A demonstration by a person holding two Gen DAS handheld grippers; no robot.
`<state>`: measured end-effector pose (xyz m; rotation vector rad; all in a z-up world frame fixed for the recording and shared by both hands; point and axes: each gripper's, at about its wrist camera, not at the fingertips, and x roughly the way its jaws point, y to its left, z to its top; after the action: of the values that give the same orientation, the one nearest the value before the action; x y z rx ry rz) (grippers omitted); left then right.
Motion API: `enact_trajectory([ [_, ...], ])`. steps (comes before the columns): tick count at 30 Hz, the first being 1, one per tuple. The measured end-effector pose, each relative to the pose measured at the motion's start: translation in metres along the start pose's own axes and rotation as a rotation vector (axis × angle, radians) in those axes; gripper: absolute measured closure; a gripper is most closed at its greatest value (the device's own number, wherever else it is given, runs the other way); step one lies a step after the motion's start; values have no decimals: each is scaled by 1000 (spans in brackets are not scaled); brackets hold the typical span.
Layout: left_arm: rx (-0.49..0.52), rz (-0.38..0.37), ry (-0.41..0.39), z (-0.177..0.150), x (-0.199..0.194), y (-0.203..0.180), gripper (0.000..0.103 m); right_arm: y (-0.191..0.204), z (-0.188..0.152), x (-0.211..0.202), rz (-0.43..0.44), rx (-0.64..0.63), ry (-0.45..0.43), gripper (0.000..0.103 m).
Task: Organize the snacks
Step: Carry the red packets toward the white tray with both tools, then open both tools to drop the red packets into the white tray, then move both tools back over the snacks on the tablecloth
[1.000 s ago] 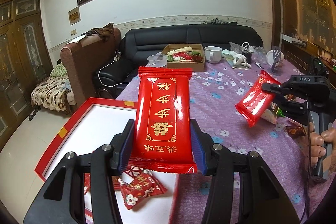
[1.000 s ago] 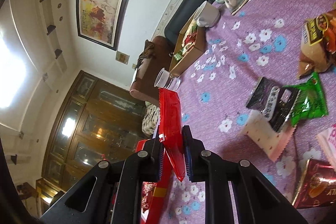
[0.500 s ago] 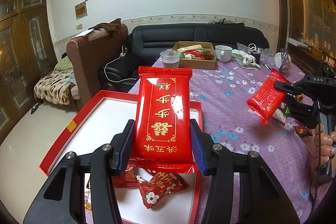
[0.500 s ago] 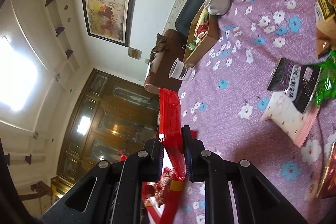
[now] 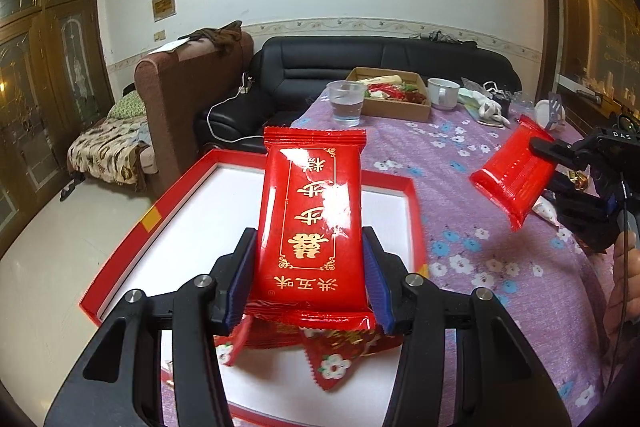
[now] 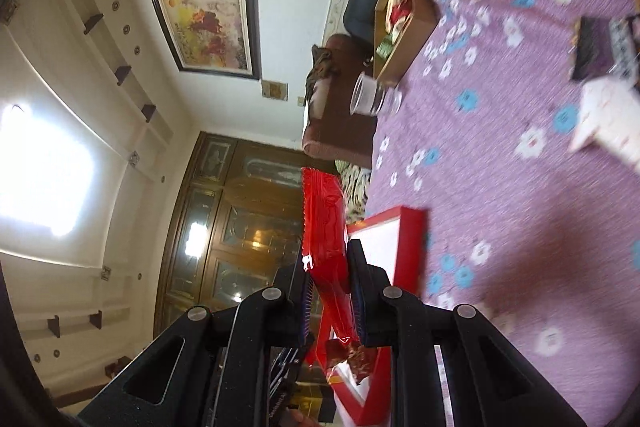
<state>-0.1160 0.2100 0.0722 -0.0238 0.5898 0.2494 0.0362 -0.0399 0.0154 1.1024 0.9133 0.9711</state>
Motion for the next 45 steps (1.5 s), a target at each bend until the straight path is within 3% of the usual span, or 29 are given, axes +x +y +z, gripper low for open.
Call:
enact_trajectory([
  [15,-91,47,70,-22,22,51,54,16,-59,118,-88,-82,225,85],
  [21,-96,62,68,-24,21,55,54,34,-90,150,-181,-252,276,83],
  [22,-98,63,66,-23,21,55,54,38,-91,149,-203,-284,268,76],
  [23,-102,62,64,-23,20,55,53,42,-91,146,-223,-317,248,61],
  [25,-107,58,67,-24,20,56,48,44,-87,135,-212,-320,206,44],
  [26,-108,54,69,-24,20,55,47,44,-83,128,-203,-312,179,42],
  [31,-82,41,49,-22,12,43,47,36,-66,98,-225,-279,92,42],
  [35,-41,38,-2,-17,-1,27,31,31,-51,68,-240,-252,38,42],
  [45,114,-39,-19,-13,-15,-40,30,23,3,-64,-250,-202,-198,41],
])
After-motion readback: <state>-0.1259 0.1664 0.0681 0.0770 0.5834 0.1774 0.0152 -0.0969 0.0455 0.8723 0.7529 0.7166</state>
